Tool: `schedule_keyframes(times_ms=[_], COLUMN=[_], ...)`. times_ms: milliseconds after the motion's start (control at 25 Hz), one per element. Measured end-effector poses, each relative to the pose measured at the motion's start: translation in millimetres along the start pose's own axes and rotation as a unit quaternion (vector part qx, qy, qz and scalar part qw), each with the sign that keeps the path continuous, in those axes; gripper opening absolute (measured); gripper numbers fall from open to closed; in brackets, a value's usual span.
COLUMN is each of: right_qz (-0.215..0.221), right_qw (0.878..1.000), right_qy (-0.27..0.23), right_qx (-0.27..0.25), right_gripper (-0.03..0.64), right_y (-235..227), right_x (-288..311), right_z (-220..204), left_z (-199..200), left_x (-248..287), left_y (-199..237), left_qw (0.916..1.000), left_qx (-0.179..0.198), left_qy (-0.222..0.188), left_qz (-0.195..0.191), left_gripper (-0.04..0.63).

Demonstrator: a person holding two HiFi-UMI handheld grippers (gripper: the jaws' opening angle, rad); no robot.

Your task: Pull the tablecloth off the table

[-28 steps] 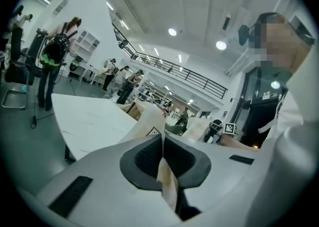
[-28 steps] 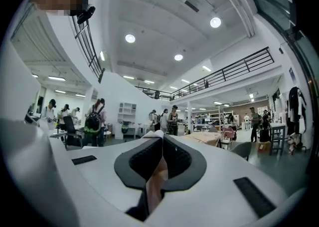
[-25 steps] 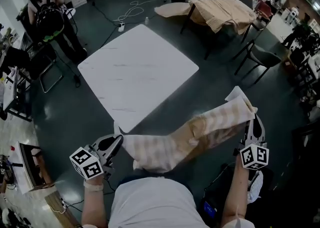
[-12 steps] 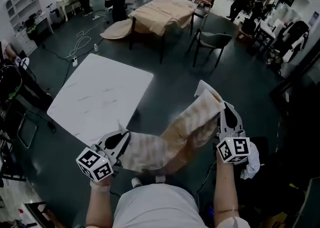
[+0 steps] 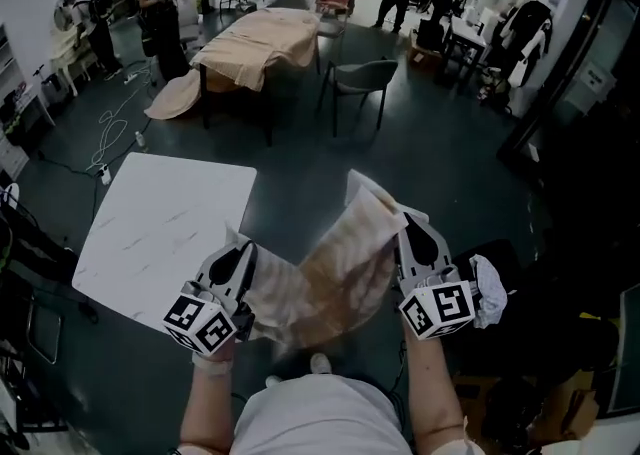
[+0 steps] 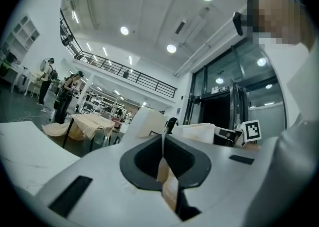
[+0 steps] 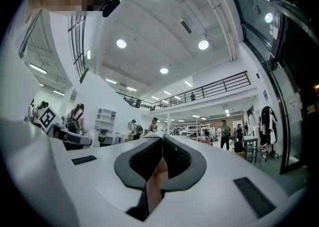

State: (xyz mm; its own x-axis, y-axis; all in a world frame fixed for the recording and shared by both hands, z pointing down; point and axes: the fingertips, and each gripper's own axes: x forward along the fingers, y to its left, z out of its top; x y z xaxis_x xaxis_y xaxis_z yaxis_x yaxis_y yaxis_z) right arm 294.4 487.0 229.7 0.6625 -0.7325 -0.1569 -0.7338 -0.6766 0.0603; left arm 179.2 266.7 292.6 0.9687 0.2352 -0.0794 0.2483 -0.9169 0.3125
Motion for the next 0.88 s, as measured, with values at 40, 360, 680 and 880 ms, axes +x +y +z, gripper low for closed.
schedule_keyframes(times_ms=[40, 360, 680, 880], right_qz=[-0.006, -0.033, -0.062, -0.089], right_qw=[1.0, 0.999, 0.998, 0.996], right_qy=[-0.003, -0.021, -0.016, -0.001], right_qx=[0.003, 0.009, -0.006, -0.019], right_gripper=[0.031, 0.031, 0.031, 0.031], right_y=[-1, 2, -5, -15], right_x=[-4, -35, -59, -70], right_z=[4, 29, 27, 22], left_z=[3, 23, 20, 14], left_x=[5, 37, 58, 64], left_y=[-2, -29, -46, -54], left_qw=[1.0, 0.9986, 0.9976, 0.9968], left_qx=[0.006, 0.045, 0.047, 0.048], left_qy=[-0.001, 0.0, 0.003, 0.012], left_qz=[-0.002, -0.027, -0.051, -0.063], left_gripper=[0.011, 0.011, 0.012, 0.012])
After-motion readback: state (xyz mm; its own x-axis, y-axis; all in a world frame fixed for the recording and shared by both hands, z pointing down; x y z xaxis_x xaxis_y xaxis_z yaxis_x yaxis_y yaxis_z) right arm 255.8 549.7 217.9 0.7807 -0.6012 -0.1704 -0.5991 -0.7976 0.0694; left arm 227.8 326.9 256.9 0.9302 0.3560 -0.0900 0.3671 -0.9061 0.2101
